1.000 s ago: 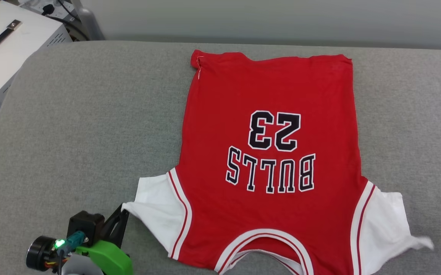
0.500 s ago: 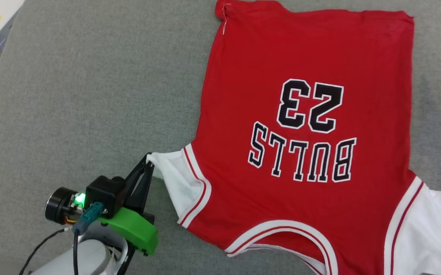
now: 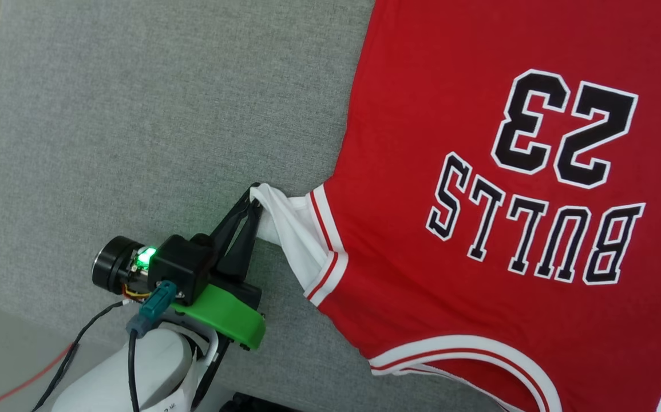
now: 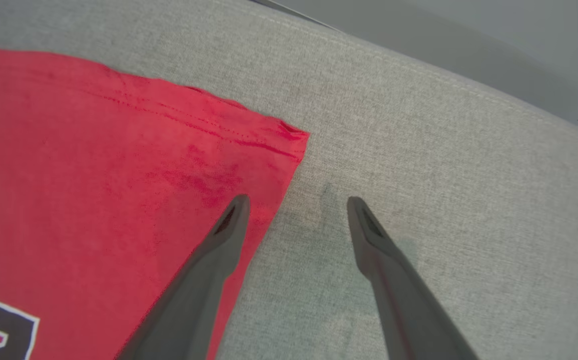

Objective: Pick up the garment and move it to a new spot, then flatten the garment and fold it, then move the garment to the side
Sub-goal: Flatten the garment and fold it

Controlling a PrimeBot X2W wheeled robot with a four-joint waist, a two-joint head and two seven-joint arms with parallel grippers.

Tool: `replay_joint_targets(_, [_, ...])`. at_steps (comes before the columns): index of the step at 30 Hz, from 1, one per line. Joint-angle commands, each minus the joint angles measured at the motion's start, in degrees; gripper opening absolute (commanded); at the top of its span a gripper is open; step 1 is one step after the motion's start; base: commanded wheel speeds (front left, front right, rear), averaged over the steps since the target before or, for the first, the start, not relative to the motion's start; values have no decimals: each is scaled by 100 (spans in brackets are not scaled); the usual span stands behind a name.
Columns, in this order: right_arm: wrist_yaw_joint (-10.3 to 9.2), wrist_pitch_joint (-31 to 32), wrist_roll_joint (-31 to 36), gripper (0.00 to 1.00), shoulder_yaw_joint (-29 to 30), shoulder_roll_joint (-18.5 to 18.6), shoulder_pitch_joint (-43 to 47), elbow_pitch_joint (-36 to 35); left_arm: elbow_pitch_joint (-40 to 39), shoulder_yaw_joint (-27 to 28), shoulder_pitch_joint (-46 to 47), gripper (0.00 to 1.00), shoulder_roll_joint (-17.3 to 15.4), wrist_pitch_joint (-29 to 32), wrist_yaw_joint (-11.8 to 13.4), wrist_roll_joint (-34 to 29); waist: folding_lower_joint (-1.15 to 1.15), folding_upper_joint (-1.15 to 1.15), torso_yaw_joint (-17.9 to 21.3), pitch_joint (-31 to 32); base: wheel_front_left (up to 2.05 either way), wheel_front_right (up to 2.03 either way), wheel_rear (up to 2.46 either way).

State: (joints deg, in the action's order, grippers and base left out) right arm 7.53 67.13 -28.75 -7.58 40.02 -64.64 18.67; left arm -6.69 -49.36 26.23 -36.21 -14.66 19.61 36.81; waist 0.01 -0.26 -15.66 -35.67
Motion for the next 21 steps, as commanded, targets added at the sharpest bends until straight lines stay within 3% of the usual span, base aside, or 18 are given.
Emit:
replay_joint_targets(1, [-4,60,93,100,-47,2,-12,114,17,52,119,0,65,-33,-52,-95,-1,26,-317,-394,0,0,0])
replay_joint_targets(6, [-4,92,-58,100,-155,-73,369,380,120,161,134,0,208,-33,-188,-212,-1,26,-351,-500,0,0,0])
replay_joint_targets(12, [-4,20,-222,100,-271,121,682,452,278,288,143,0,326,-33,-377,-328,-1,26,-336,-480,0,0,0])
replay_joint_targets(13, [-4,13,-227,27,-286,145,681,455,301,311,137,0,335,-33,-401,-337,-1,26,-326,-456,0,0,0])
replay_joint_targets(14, [-4,-9,-228,0,-299,162,664,449,337,335,123,0,337,-33,-427,-352,-1,26,-310,-419,0,0,0])
replay_joint_targets(21, [-4,-506,-246,0,-409,141,520,425,551,506,-81,0,398,-33,-538,-375,-1,26,-165,19,0,0,0])
